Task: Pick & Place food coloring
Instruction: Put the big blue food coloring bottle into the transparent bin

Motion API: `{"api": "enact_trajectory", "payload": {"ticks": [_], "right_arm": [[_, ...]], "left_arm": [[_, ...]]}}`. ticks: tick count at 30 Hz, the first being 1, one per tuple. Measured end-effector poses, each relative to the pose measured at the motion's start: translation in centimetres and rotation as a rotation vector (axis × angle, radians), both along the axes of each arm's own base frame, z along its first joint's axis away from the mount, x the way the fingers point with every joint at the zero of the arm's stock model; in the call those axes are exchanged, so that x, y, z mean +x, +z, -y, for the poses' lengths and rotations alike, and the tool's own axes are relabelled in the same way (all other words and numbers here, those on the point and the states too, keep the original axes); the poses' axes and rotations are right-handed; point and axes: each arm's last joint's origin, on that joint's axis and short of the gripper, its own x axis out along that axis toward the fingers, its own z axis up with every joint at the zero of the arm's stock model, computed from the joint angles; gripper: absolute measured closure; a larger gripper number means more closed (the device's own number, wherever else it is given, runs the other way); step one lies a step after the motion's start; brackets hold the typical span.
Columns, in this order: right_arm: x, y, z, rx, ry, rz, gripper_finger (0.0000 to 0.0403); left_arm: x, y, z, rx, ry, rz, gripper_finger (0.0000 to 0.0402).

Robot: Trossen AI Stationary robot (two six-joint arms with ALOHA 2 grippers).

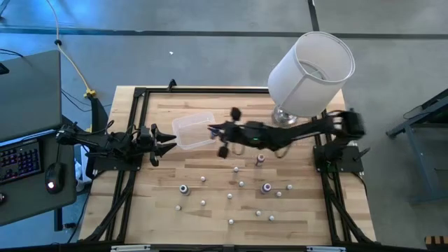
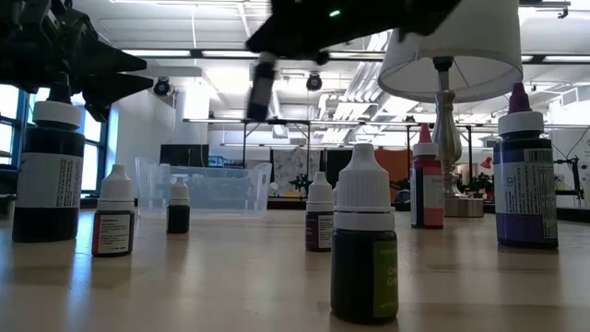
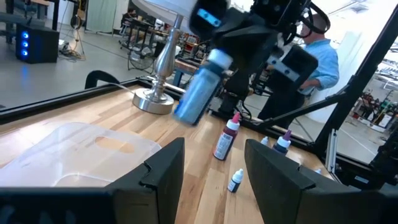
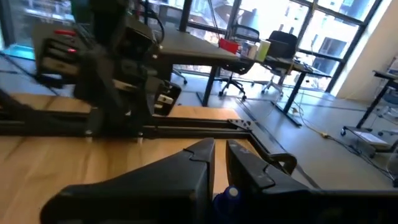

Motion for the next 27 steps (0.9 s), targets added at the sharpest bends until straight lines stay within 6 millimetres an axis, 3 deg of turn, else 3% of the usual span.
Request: {"api": "enact_trajectory", "payload": {"ticks": [5, 10, 18, 24, 27], "right_arm": [[4.1, -1.8, 2.6, -0.014, -0.121, -0.025, 0.0379], [6.3, -4.4, 5.7, 0.041, -0.207, -0.075, 0.0377], [6.7, -8.5, 9.8, 0.161, -0.299, -0.114, 0.038], [6.3, -9.1, 11.1, 0.212, -0.287, -0.146, 0.0379], [6.3, -9.1, 11.4, 0.214, -0.292, -0.145, 0.0359]], "left_arm": [[0.0, 0.0, 0.0, -0.011, -0.004, 0.004, 0.0234], [0.0, 0.0, 0.0, -0.011, -0.007, 0.005, 0.0234], [0.0, 0.0, 0.1, -0.009, -0.023, 0.001, 0.0234], [0.0, 0.0, 0.2, -0.007, -0.056, -0.001, 0.0234], [0.0, 0.0, 0.2, -0.007, -0.056, -0.001, 0.0234]]}}
